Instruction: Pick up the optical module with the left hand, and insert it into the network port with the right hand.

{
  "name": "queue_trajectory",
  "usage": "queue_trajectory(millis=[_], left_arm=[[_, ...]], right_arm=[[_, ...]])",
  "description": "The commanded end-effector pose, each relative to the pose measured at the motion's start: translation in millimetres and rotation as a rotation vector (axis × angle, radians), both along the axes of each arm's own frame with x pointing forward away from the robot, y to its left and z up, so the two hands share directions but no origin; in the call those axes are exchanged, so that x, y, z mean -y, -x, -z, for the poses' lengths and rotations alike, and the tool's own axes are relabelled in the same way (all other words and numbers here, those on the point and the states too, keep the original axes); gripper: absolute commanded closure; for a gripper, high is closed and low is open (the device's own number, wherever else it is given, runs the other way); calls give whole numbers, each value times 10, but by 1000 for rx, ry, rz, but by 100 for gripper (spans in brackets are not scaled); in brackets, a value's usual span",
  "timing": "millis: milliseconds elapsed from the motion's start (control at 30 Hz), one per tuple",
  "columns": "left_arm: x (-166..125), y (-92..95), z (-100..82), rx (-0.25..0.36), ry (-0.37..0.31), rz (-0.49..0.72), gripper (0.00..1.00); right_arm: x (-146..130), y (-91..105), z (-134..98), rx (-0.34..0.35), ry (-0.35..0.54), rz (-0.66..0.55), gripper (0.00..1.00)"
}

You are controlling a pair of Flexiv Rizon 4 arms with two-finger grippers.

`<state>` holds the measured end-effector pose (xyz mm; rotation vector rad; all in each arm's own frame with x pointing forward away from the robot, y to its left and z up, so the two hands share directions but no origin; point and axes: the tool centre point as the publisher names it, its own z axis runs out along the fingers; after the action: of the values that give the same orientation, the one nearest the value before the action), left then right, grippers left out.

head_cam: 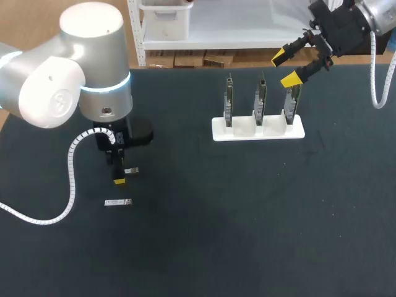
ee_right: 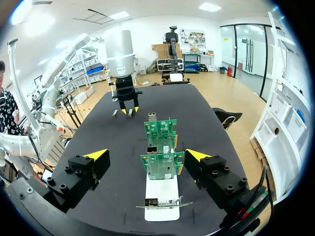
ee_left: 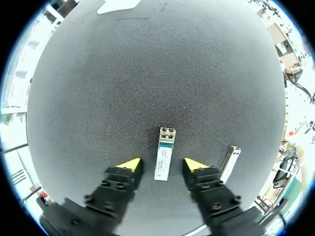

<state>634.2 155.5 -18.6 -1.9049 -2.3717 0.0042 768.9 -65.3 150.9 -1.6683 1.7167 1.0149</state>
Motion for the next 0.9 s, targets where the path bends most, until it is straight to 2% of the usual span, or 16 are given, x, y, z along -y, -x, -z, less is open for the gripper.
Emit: queue_trajectory(millis=[33,233,300,400,533,733,800,900], left_arm=[[9,-1,49,-6,-1,4,100],[35,14,39,-4,5,12,100],[47,28,6,-8,54,21,100],[82,44,-81,-14,176,45,100],[177,27,-265,-22,420,89,100],[367,-38,-630,29,709,172,100],[408,-58,-715,43,757,188,100],[420,-65,-746,43,756,177,100]], right_arm=[[-1,-4,1,0,0,0,0],[-1,-4,1,0,0,0,0],[-1,-4,1,0,0,0,0],[-1,-4,1,0,0,0,0],[-1,-4,1,0,0,0,0],[-1,-4,1,0,0,0,0],[-1,-4,1,0,0,0,0],[-1,-4,1,0,0,0,0]])
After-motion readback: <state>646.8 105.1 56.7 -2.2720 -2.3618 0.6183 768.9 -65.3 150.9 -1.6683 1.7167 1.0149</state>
